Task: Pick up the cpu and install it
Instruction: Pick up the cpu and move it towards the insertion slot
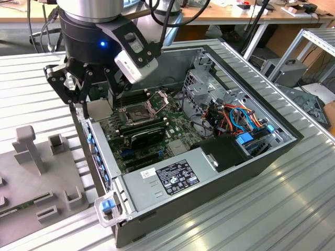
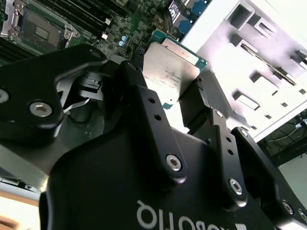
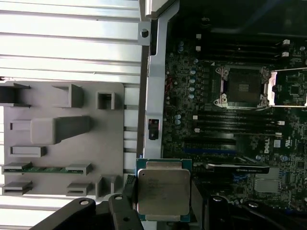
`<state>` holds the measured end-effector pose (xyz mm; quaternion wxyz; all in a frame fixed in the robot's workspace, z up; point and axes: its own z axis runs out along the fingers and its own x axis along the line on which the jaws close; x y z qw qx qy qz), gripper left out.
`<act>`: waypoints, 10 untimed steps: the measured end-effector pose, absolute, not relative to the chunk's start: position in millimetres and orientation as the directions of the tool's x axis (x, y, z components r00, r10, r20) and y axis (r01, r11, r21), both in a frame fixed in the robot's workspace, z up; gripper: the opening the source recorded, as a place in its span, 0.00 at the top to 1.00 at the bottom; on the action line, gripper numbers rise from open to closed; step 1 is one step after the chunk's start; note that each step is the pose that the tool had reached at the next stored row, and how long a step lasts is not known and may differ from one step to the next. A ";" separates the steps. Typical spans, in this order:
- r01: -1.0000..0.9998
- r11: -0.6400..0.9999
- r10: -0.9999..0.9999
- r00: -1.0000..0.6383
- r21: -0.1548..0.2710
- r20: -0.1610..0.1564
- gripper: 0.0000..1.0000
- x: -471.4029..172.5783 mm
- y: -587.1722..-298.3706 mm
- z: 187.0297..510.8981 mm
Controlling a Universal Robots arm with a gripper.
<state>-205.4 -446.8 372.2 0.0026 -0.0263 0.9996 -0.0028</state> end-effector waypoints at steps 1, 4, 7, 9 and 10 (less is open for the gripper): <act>-0.053 0.999 -0.053 -0.999 -0.006 -0.005 0.45 -203.7 -446.8 372.2; -0.053 0.999 -0.053 -0.999 -0.006 -0.005 0.45 -198.9 -446.8 372.2; -0.053 0.999 -0.053 -0.999 -0.006 -0.005 0.45 -194.8 -446.8 372.2; -0.053 0.999 -0.053 -0.999 -0.006 -0.005 0.45 -194.1 -446.8 372.2; -0.052 0.999 -0.052 -0.999 -0.006 -0.005 0.45 -193.8 -446.8 372.2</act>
